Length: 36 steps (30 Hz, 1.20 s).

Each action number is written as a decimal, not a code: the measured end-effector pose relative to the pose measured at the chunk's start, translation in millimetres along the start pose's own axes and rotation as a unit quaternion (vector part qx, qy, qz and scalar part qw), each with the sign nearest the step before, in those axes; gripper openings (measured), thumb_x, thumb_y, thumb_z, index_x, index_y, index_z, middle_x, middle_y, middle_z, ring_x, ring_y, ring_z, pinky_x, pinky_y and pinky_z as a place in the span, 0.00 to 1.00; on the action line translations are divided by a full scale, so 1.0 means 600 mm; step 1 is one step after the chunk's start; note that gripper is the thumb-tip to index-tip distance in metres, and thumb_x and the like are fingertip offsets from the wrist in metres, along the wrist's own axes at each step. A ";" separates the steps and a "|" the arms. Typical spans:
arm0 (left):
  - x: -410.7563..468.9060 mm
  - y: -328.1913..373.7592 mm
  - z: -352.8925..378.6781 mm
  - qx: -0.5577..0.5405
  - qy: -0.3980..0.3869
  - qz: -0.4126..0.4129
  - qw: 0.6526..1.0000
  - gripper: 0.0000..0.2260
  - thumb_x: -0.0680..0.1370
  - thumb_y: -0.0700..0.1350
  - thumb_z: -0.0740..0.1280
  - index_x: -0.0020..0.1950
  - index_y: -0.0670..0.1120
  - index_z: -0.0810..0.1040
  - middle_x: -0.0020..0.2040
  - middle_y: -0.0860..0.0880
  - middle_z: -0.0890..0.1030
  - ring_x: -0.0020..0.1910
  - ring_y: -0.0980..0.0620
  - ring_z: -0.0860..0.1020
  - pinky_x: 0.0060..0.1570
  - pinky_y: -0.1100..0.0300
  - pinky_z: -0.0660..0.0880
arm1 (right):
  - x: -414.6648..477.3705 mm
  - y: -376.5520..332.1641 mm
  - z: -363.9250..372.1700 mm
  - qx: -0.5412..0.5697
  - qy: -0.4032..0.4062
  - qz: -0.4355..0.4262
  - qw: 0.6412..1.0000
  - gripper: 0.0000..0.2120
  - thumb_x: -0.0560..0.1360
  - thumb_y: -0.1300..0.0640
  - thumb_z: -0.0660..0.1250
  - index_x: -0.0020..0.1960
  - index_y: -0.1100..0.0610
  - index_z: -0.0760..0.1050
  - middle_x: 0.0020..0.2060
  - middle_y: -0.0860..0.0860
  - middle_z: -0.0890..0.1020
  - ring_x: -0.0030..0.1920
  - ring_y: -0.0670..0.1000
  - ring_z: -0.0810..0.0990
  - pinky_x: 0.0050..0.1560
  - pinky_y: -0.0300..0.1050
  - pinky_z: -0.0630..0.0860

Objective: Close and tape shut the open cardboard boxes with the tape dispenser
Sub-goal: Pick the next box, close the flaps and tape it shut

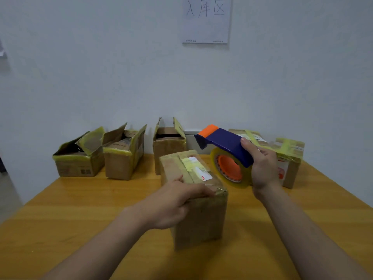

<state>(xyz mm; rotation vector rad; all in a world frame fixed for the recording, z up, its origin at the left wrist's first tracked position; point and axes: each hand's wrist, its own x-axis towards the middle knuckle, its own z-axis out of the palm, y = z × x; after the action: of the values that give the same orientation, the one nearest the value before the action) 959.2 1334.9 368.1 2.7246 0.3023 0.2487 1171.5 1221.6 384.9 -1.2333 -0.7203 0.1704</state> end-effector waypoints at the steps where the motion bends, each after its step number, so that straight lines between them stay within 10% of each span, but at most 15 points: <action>1: 0.000 -0.004 -0.003 -0.014 0.008 -0.007 1.000 0.28 0.83 0.36 0.60 0.72 0.68 0.71 0.79 0.62 0.64 0.72 0.65 0.54 0.74 0.64 0.58 | 0.007 -0.006 -0.007 -0.006 -0.022 0.007 1.000 0.15 0.80 0.48 0.68 0.47 0.60 0.85 0.36 0.53 0.85 0.38 0.49 0.82 0.39 0.40 0.76; 5: 0.006 -0.026 0.012 -0.130 0.072 -0.009 0.989 0.19 0.79 0.42 0.71 0.62 0.66 0.81 0.67 0.61 0.76 0.71 0.62 0.71 0.64 0.61 0.77 | 0.018 -0.028 -0.032 -0.004 -0.109 0.040 0.993 0.19 0.76 0.46 0.70 0.50 0.63 0.84 0.41 0.61 0.84 0.41 0.57 0.81 0.39 0.45 0.77; 14: 0.017 -0.036 0.006 -0.273 0.172 -0.016 0.946 0.11 0.76 0.42 0.76 0.58 0.50 0.86 0.53 0.55 0.87 0.56 0.59 0.84 0.55 0.62 0.81 | 0.018 -0.025 -0.060 0.030 -0.225 0.054 0.972 0.23 0.74 0.46 0.66 0.52 0.68 0.81 0.36 0.57 0.82 0.33 0.52 0.80 0.32 0.40 0.77; 19: 0.018 -0.010 -0.037 -0.550 0.239 -0.086 0.796 0.15 0.75 0.55 0.72 0.52 0.44 0.86 0.44 0.45 0.84 0.43 0.50 0.82 0.42 0.61 0.79 | 0.015 -0.031 -0.048 0.043 -0.246 0.006 0.968 0.37 0.67 0.36 0.75 0.47 0.74 0.76 0.34 0.59 0.81 0.33 0.54 0.80 0.33 0.41 0.77; 23: 0.019 0.007 -0.058 -0.672 0.197 -0.087 0.708 0.22 0.73 0.59 0.72 0.55 0.42 0.82 0.45 0.45 0.82 0.42 0.52 0.81 0.40 0.63 0.80 | 0.012 -0.051 -0.034 0.055 -0.270 0.000 0.961 0.15 0.74 0.49 0.65 0.40 0.58 0.84 0.32 0.54 0.82 0.31 0.50 0.80 0.32 0.38 0.76; 30: 0.011 -0.002 -0.055 -0.814 0.058 -0.043 0.577 0.34 0.61 0.50 0.87 0.63 0.39 0.82 0.48 0.43 0.81 0.34 0.55 0.80 0.35 0.65 0.81 | 0.002 -0.065 -0.020 0.081 -0.317 -0.019 0.945 0.13 0.72 0.47 0.67 0.38 0.53 0.84 0.32 0.52 0.83 0.31 0.49 0.81 0.33 0.38 0.76; 34: 0.004 0.011 -0.028 -0.891 -0.033 0.030 0.453 0.36 0.62 0.45 0.87 0.66 0.37 0.80 0.51 0.41 0.84 0.32 0.55 0.81 0.33 0.66 0.81 | -0.003 -0.066 -0.007 0.112 -0.348 0.000 0.931 0.27 0.68 0.41 0.76 0.47 0.66 0.80 0.36 0.57 0.83 0.34 0.54 0.81 0.36 0.41 0.78; 36: 0.003 0.015 -0.023 -0.894 -0.044 0.061 0.442 0.33 0.64 0.44 0.86 0.65 0.37 0.81 0.55 0.39 0.84 0.32 0.55 0.81 0.34 0.66 0.80 | -0.005 -0.066 -0.002 0.131 -0.353 0.005 0.927 0.41 0.65 0.37 0.78 0.51 0.75 0.73 0.39 0.63 0.81 0.37 0.59 0.80 0.39 0.45 0.78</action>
<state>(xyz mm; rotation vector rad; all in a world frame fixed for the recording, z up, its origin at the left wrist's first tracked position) 959.3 1332.3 384.6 0.5433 -0.2022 0.2136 1159.9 1205.2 419.5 -0.9053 -1.2661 0.7219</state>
